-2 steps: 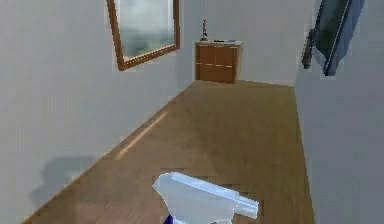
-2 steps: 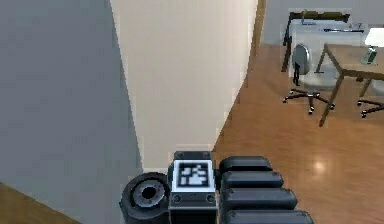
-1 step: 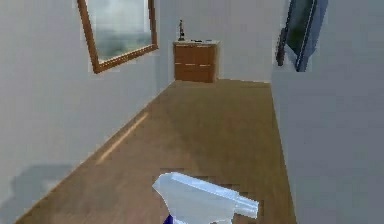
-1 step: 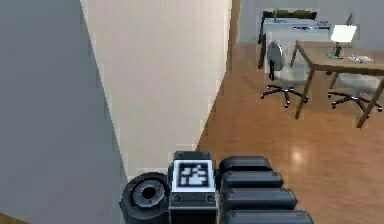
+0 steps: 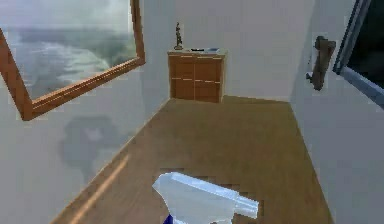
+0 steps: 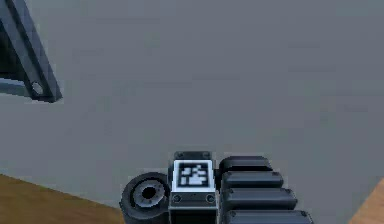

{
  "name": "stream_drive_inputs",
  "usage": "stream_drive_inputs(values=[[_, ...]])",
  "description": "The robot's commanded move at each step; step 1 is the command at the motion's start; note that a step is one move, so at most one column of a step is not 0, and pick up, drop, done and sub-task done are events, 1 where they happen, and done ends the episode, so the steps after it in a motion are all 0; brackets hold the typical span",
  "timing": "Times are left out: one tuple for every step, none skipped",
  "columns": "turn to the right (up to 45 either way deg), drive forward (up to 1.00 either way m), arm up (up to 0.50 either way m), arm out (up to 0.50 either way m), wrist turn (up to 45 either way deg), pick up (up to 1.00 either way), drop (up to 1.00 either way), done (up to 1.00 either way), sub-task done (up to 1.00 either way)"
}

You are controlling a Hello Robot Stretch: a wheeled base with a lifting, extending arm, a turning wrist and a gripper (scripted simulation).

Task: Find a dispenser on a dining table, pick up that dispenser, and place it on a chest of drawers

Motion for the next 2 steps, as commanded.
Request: stream_drive_inputs(values=[[0.0,1.0,0.0,0.0,0.0,0.0,0.0,0.0,0.0],[0.0,1.0,0.0,0.0,0.0,0.0,0.0,0.0,0.0]])
